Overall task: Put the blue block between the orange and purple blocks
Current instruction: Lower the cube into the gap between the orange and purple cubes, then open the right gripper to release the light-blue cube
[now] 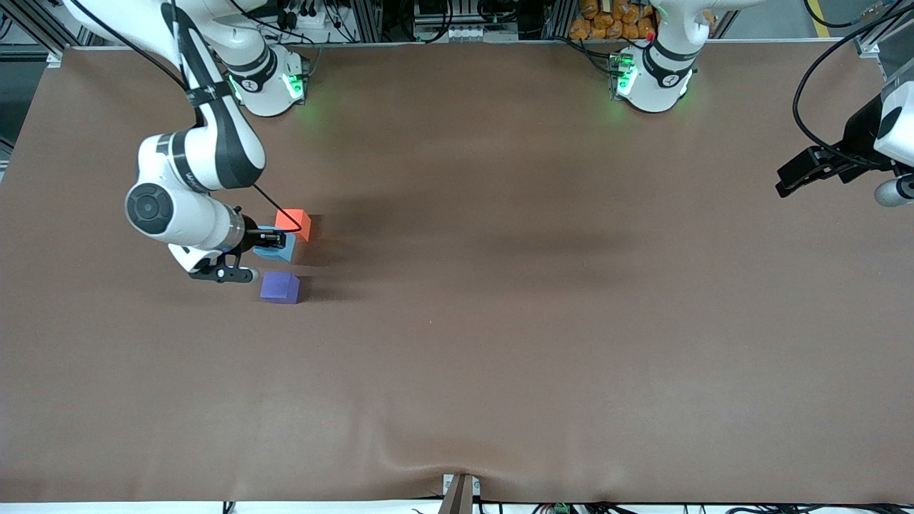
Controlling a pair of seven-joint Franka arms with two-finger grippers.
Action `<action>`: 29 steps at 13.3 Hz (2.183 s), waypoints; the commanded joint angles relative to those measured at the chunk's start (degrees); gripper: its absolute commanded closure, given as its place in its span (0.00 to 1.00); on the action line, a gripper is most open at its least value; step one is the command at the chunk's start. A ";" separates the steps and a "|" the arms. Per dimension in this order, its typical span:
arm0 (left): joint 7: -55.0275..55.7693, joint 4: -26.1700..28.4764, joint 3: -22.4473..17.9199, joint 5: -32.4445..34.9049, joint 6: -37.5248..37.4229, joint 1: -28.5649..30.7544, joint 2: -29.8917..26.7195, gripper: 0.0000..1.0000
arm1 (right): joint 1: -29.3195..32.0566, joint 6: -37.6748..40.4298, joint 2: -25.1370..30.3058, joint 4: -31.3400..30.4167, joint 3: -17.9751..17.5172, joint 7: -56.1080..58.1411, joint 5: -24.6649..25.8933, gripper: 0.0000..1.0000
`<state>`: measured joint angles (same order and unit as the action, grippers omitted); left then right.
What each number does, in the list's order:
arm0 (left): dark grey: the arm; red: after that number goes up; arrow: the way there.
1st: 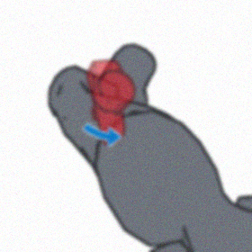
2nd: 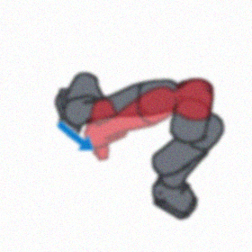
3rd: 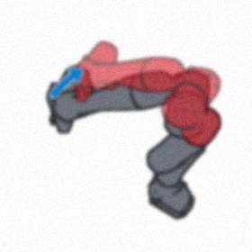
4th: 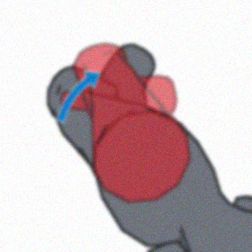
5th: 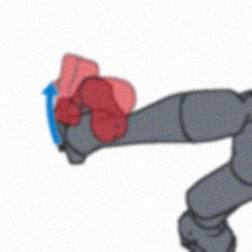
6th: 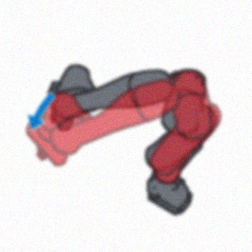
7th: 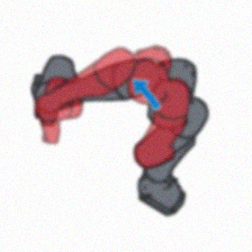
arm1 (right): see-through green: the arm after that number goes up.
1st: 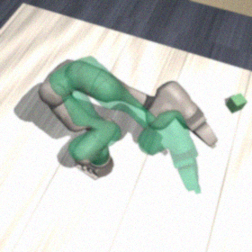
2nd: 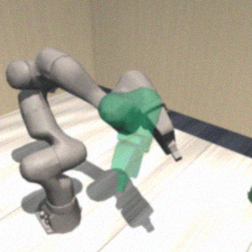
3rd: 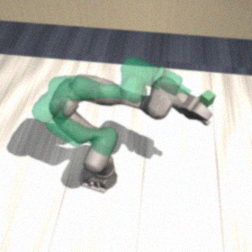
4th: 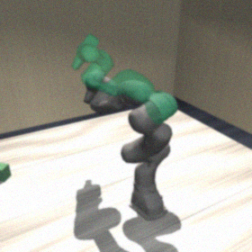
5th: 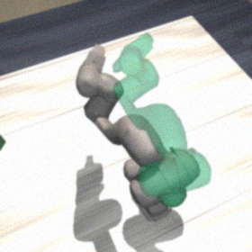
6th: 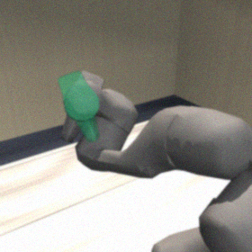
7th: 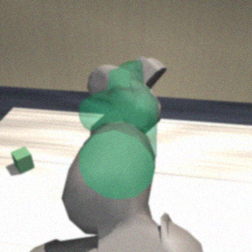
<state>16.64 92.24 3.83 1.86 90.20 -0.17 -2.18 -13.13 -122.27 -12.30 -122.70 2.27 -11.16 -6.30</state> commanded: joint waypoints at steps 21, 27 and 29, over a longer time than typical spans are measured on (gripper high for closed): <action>-0.47 0.40 0.04 1.22 -0.47 0.26 -1.51 0.00 | 0.21 -7.36 -4.49 -2.28 -0.42 3.16 1.37 0.54; -0.47 0.40 0.04 1.13 -0.47 0.26 -1.51 0.00 | 0.04 -11.23 -6.16 -3.51 -0.51 3.16 1.64 0.54; -0.47 0.40 0.04 1.13 -0.47 0.26 -1.51 0.00 | -0.40 -11.41 -6.69 -3.51 -0.42 3.16 1.64 0.54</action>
<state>16.64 92.24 3.67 1.86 90.13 -0.16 -2.53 -13.31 -132.52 -18.97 -125.36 2.05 -8.38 -5.48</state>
